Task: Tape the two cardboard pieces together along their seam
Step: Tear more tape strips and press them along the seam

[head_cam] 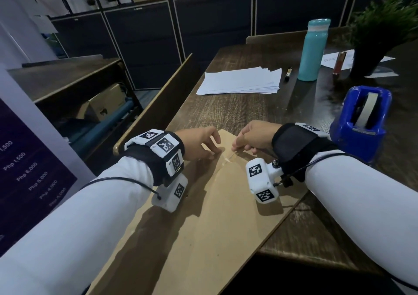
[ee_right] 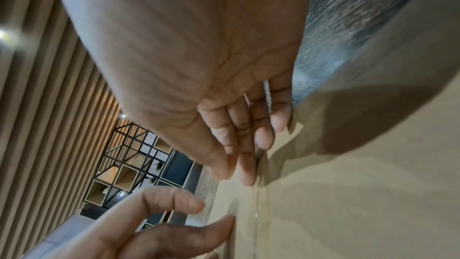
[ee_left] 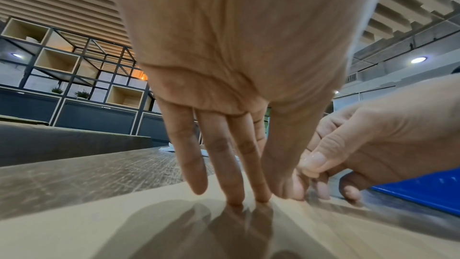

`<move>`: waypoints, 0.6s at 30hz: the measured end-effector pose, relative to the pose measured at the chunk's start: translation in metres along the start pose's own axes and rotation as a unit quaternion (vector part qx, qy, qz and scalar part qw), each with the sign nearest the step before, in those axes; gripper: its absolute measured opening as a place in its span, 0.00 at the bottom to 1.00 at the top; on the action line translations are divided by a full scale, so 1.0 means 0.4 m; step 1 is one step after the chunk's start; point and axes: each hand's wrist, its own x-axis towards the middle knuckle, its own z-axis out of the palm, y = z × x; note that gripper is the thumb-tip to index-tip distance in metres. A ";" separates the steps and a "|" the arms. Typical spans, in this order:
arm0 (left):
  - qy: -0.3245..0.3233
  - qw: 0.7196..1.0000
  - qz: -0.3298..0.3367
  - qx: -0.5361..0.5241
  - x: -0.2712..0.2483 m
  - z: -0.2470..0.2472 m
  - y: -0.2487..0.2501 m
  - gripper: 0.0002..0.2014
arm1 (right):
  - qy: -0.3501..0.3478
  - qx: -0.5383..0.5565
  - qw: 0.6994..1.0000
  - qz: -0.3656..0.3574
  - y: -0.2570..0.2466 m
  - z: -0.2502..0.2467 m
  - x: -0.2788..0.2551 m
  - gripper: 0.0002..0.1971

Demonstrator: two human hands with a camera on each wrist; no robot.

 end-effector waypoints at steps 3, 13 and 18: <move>-0.002 1.000 -0.003 0.003 0.005 -0.002 -0.001 0.18 | -0.003 -0.005 1.000 0.004 -0.002 0.000 0.004 0.09; 0.023 0.999 -0.019 0.024 0.017 -0.003 0.007 0.16 | 0.007 -0.035 0.999 -0.002 0.000 0.008 0.014 0.11; 0.025 0.999 -0.021 0.038 0.019 -0.004 0.013 0.16 | -0.013 -0.032 0.999 -0.023 -0.003 0.004 0.003 0.09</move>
